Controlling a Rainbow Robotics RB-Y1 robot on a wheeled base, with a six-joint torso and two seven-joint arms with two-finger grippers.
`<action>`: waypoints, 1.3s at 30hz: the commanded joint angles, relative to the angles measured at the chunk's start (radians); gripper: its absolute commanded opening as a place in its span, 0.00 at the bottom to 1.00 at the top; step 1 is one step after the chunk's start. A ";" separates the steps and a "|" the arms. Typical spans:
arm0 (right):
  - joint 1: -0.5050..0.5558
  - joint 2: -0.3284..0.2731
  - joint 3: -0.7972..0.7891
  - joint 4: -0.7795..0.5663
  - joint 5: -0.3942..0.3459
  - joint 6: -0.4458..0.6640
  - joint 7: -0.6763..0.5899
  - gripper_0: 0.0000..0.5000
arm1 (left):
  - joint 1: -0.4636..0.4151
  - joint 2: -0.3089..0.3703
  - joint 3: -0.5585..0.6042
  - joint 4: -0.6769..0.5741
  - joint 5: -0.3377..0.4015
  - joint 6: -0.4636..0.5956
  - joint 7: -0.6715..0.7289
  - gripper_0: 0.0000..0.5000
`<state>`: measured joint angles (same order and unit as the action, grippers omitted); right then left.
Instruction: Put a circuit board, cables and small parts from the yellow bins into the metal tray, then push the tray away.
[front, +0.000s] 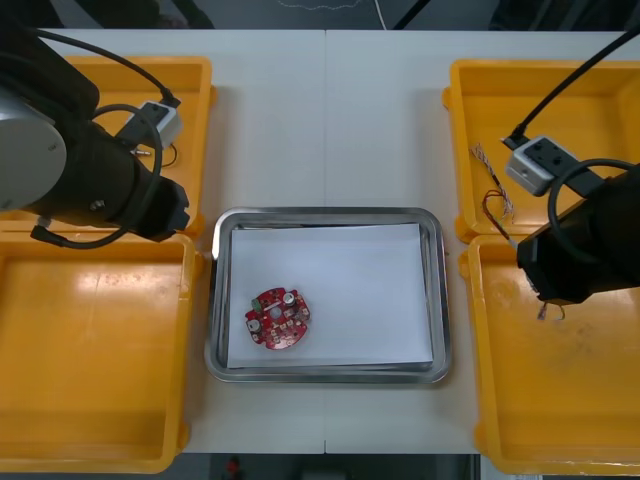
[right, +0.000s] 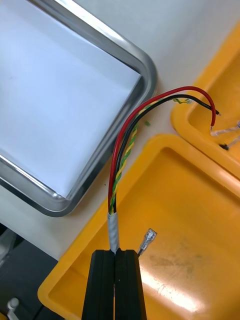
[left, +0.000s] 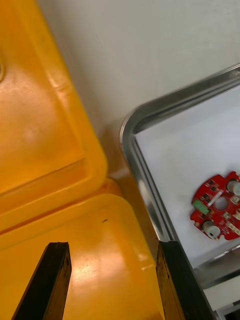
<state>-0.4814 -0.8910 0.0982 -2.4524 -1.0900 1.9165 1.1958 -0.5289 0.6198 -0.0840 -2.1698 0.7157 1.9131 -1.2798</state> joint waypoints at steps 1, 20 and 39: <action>-0.143 0.037 0.132 0.006 0.001 0.003 0.030 0.00 | -0.063 0.046 0.055 0.051 -0.064 0.007 0.005 1.00; -0.279 0.242 0.485 0.089 0.275 0.003 0.398 0.00 | -0.181 0.098 0.139 0.396 -0.125 -0.058 -0.243 1.00; -0.279 0.253 0.788 0.309 0.427 -0.179 0.499 0.00 | -0.241 0.098 0.069 0.663 -0.084 -0.364 -0.727 1.00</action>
<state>-0.7299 -0.6594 0.8373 -2.1597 -0.6922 1.7683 1.6643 -0.7179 0.6778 0.0136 -1.5327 0.6148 1.5975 -1.7686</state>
